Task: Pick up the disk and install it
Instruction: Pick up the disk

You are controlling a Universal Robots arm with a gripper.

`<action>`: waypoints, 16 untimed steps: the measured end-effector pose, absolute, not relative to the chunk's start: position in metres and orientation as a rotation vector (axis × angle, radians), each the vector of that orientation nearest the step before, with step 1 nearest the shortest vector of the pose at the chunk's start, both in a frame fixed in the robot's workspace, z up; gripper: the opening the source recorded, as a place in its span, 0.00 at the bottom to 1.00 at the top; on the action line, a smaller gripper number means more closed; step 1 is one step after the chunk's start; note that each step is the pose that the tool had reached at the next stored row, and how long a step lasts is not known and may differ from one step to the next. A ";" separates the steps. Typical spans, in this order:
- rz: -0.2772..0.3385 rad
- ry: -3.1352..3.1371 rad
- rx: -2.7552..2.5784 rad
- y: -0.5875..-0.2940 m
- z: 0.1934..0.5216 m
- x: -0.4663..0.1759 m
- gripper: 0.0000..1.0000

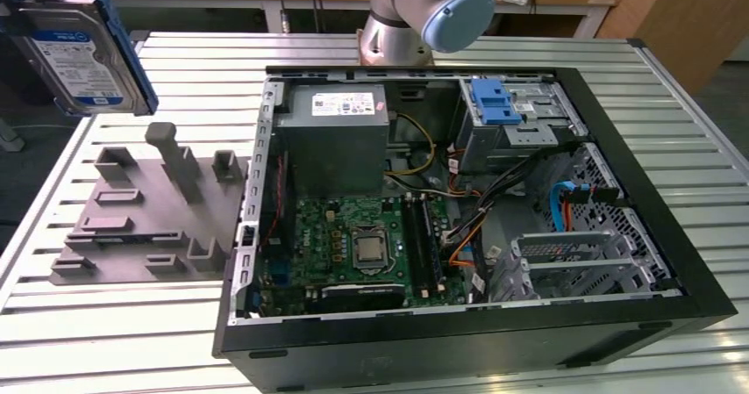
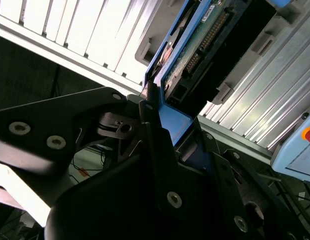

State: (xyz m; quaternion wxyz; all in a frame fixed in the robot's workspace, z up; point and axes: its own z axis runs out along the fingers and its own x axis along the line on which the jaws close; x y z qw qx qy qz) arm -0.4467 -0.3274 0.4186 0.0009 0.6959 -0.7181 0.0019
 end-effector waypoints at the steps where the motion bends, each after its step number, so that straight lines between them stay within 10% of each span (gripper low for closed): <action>1: 0.006 -2.255 2.185 -0.327 0.419 -0.447 0.36; 16: 0.006 -2.255 2.185 -0.327 0.429 -0.447 0.36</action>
